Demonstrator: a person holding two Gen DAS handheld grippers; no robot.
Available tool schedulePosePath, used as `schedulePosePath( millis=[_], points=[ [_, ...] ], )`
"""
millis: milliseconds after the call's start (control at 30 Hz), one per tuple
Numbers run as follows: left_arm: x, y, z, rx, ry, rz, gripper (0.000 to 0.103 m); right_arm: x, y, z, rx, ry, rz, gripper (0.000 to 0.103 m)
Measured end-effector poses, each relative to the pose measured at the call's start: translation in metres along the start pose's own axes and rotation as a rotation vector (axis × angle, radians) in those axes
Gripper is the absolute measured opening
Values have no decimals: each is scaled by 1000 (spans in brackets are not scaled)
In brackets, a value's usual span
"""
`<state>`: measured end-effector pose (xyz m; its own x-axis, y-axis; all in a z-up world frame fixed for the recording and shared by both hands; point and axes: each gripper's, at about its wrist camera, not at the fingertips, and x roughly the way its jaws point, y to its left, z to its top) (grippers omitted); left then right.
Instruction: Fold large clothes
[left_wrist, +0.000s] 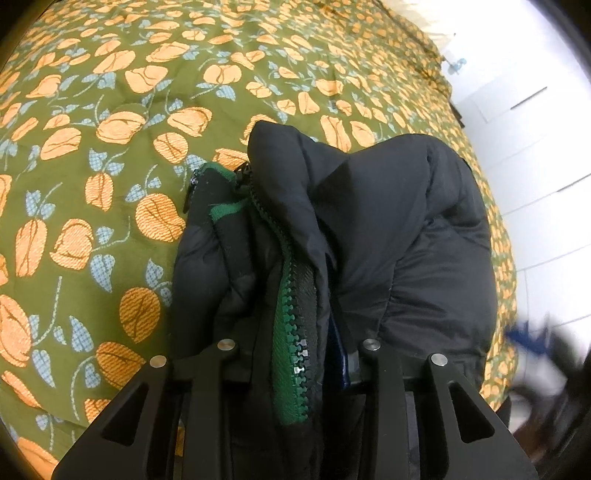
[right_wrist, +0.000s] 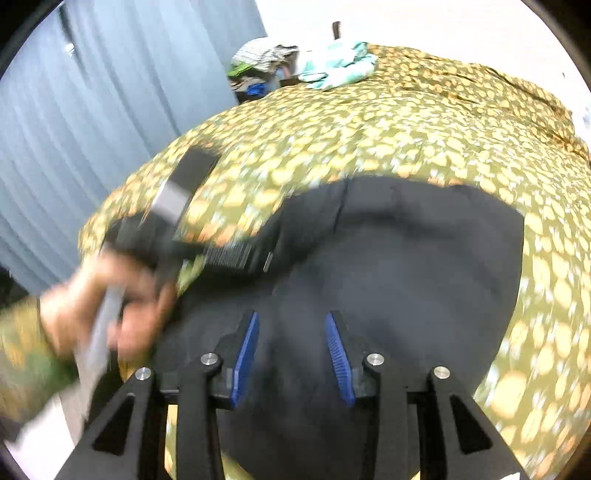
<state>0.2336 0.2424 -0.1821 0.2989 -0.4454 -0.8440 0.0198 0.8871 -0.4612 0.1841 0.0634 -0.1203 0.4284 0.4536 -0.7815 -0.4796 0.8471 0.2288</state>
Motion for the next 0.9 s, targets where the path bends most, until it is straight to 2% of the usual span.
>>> schedulePosePath(
  millis=[100, 167, 267, 333, 433, 500, 600, 667, 733, 767, 833, 900],
  points=[
    [-1, 1, -3, -4, -15, -1, 32, 41, -11, 51, 15, 55, -45, 39],
    [-1, 2, -5, -11, -20, -9, 33, 75, -13, 65, 14, 118, -72, 39],
    [4, 9, -5, -40, -18, -9, 33, 124, -17, 66, 4, 205, -151, 40],
    [6, 14, -4, -62, -13, -23, 33, 137, -19, 63, 10, 219, -183, 40],
    [1, 16, -2, -76, 1, -68, 37, 122, -14, 60, -17, 190, -185, 40],
    [-12, 17, 1, -84, 23, -120, 42, 85, -9, 51, -27, 133, -155, 40],
    [-44, 23, 1, -72, -4, -168, 64, 31, 1, 26, -67, 47, -113, 40],
    [-73, 38, 0, -65, -80, -162, 86, -1, 18, -4, -126, 30, -70, 40],
    [-86, 58, -1, -87, -119, -143, 90, 3, 31, -30, -182, 79, -33, 40],
    [-86, 70, -2, -113, -111, -144, 90, 12, 34, -41, -202, 99, -46, 40],
    [-74, 84, -9, -151, -55, -202, 90, 29, 32, -54, -190, 83, -68, 40],
    [-54, 83, -18, -135, 15, -281, 90, 38, 30, -59, -157, 56, -75, 40]
  ],
)
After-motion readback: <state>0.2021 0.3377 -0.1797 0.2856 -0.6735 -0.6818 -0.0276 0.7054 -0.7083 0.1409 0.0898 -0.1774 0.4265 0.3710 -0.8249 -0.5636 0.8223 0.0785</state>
